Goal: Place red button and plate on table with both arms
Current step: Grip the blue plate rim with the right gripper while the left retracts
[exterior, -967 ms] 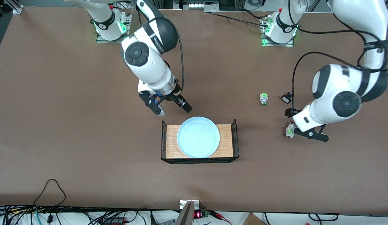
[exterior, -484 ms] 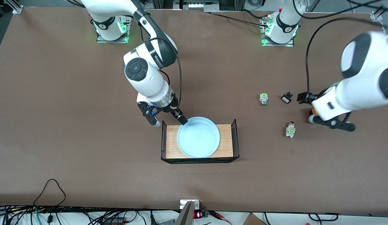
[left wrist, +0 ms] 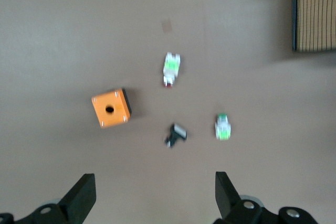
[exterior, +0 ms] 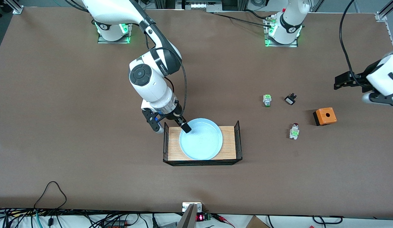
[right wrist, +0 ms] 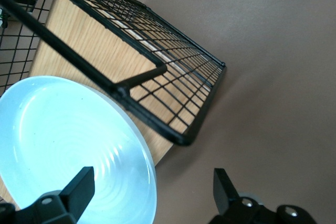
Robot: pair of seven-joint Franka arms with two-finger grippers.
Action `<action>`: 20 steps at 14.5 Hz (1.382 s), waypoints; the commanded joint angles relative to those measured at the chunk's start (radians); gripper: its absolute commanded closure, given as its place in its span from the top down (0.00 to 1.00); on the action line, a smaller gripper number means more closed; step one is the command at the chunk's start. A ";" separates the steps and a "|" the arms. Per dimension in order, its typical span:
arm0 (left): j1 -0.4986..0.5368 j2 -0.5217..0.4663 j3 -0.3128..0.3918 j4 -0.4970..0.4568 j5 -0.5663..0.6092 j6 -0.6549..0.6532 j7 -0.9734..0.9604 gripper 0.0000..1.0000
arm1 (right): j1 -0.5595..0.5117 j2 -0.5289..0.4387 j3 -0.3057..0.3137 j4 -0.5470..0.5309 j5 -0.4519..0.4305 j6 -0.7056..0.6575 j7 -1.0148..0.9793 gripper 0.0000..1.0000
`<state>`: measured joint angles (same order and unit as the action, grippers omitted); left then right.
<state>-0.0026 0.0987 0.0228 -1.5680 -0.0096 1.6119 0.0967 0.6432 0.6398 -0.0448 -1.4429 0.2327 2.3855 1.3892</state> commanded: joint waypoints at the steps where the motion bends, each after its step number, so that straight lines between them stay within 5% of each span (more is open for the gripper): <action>1: 0.030 -0.128 -0.009 -0.196 -0.026 0.152 0.003 1.00 | 0.006 0.031 0.000 0.030 0.016 0.021 0.022 0.99; 4: 0.038 -0.149 -0.038 -0.170 0.035 0.035 -0.012 1.00 | 0.010 0.037 0.002 0.030 0.017 0.031 0.031 0.90; 11: 0.023 -0.102 -0.046 -0.084 0.049 -0.020 -0.019 1.00 | 0.012 0.035 0.002 0.030 0.045 0.031 0.060 0.22; 15: 0.032 -0.091 -0.052 -0.078 0.040 -0.017 -0.020 1.00 | 0.012 0.035 0.002 0.030 0.040 0.041 0.037 0.02; 20: 0.027 -0.083 -0.053 -0.063 0.037 -0.017 -0.025 1.00 | 0.015 0.032 0.002 0.030 0.045 0.055 0.040 0.00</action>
<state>0.0211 -0.0029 -0.0211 -1.6672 0.0176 1.6097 0.0846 0.6571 0.6611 -0.0385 -1.4363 0.2591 2.4234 1.4308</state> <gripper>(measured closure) 0.000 0.974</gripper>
